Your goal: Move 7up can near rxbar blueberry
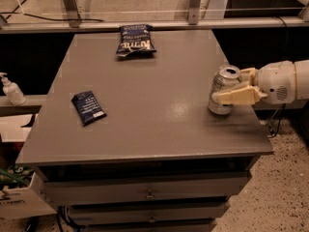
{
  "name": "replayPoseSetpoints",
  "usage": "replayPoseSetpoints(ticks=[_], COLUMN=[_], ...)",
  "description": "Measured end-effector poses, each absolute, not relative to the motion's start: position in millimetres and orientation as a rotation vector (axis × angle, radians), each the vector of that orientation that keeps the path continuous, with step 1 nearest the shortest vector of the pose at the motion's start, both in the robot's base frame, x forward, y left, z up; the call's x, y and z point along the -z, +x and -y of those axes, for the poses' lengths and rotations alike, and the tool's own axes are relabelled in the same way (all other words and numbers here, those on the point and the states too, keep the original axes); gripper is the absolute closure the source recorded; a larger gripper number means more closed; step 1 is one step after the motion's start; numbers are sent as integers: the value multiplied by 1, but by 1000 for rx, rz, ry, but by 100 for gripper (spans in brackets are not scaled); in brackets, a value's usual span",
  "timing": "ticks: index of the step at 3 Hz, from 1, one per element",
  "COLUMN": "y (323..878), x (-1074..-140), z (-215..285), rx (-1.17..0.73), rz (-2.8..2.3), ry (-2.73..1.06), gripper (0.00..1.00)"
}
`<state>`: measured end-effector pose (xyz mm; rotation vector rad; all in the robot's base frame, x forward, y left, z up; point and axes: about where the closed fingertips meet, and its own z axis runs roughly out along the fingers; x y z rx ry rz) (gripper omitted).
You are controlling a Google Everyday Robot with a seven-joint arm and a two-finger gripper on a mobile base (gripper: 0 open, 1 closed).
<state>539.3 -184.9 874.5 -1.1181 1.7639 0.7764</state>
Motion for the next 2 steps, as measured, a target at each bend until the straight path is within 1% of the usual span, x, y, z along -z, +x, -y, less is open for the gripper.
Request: replayPoseSetpoints(ticks=[1, 2], y=[541, 541], x=[-894, -894], z=[170, 168], rx=[-813, -818], rz=[-1751, -1751], ry=[-1101, -1103], gripper=[87, 100])
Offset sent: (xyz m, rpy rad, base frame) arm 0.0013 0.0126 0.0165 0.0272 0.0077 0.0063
